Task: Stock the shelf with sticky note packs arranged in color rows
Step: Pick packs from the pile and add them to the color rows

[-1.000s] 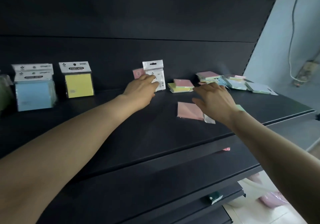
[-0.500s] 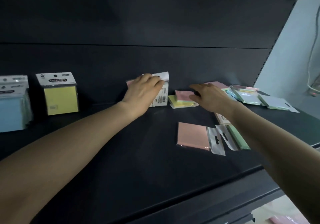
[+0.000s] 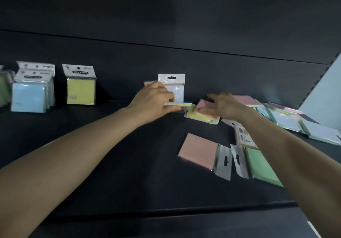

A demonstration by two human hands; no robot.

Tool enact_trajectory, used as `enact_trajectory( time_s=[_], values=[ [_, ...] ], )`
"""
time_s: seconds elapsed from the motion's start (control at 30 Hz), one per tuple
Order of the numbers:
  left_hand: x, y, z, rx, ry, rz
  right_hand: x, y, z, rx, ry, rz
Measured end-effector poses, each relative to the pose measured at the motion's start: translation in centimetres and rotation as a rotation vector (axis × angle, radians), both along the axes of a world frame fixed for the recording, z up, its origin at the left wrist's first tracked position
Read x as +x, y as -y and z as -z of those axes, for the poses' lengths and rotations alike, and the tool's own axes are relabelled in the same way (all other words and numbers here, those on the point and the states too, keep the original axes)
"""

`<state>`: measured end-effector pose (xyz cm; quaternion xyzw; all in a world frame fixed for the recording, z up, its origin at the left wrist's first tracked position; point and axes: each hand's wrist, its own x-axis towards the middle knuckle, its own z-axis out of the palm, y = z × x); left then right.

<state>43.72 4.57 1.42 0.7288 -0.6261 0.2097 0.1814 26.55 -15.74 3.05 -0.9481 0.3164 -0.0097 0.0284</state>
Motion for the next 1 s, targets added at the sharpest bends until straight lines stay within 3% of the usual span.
enact_trajectory(
  time_s=[0.13, 0.27, 0.47, 0.57, 0.73, 1.0],
  values=[
    [-1.6, -1.3, -0.4, 0.258, -0.119, -0.151, -0.6, 0.6, -0.6, 0.044, 0.132, -0.019],
    [-1.9, -1.5, 0.3, 0.364, -0.253, -0.131, -2.0, 0.0, -1.0, 0.187, 0.363, -0.063],
    [-2.8, -0.5, 0.1, 0.403, -0.410, -0.182, -3.7, -0.9, -2.3, 0.066, 0.408, -0.101],
    [-3.1, -0.5, -0.6, 0.375, -0.433, -0.202, -4.6, -0.8, -2.3, 0.050, 0.319, -0.130],
    [-4.2, -1.3, -1.8, 0.216, -0.413, -0.172, -5.3, -0.8, -2.4, 0.032, 0.356, -0.162],
    [-6.4, -3.3, -3.3, 0.081, -0.495, -0.235, -5.5, -2.2, -3.5, 0.182, 0.612, -0.177]
  ],
)
